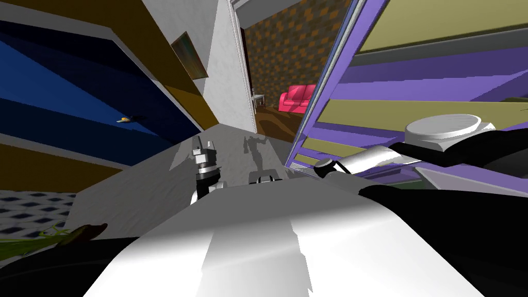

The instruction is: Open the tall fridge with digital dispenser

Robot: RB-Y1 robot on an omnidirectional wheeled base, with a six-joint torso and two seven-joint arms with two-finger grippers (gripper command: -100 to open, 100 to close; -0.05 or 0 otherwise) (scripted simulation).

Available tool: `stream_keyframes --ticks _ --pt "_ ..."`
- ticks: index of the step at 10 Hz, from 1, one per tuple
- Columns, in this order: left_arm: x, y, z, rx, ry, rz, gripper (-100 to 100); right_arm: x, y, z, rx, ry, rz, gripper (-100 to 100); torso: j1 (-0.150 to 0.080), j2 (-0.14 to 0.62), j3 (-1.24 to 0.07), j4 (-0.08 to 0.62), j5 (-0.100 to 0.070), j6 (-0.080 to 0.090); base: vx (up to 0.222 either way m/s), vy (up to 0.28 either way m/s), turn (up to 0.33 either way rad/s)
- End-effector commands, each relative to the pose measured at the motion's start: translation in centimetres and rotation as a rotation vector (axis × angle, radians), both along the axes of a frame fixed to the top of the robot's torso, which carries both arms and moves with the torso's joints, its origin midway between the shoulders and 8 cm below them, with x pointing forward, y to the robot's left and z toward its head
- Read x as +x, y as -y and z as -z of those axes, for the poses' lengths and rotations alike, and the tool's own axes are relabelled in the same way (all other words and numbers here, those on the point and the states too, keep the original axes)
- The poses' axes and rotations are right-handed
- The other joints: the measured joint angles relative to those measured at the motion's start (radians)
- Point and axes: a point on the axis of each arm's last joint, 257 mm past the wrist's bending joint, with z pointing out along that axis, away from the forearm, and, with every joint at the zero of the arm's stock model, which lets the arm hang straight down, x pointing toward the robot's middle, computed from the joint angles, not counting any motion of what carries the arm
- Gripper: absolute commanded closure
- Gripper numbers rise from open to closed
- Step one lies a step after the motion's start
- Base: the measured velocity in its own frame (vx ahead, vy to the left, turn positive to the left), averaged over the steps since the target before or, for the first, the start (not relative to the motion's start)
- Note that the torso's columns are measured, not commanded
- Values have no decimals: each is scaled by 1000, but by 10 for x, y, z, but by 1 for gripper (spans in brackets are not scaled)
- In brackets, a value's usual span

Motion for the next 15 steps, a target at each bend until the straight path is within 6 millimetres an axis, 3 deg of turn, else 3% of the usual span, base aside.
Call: stream_keyframes --ticks 1,8,15 --pt "0 0 0 0 0 0 0 -10 -16 -1 24 -66 124 -100 5 -1 -1 0 2 0 394 80 -175" --pt "0 0 0 0 0 0 0 -25 -66 10 20 -136 413 -100 -1 4 2 1 0 0 269 39 -140" --pt "0 0 0 0 1 0 0 -23 -103 36 -51 -71 573 -100 -1 4 2 1 0 0 82 25 -44"
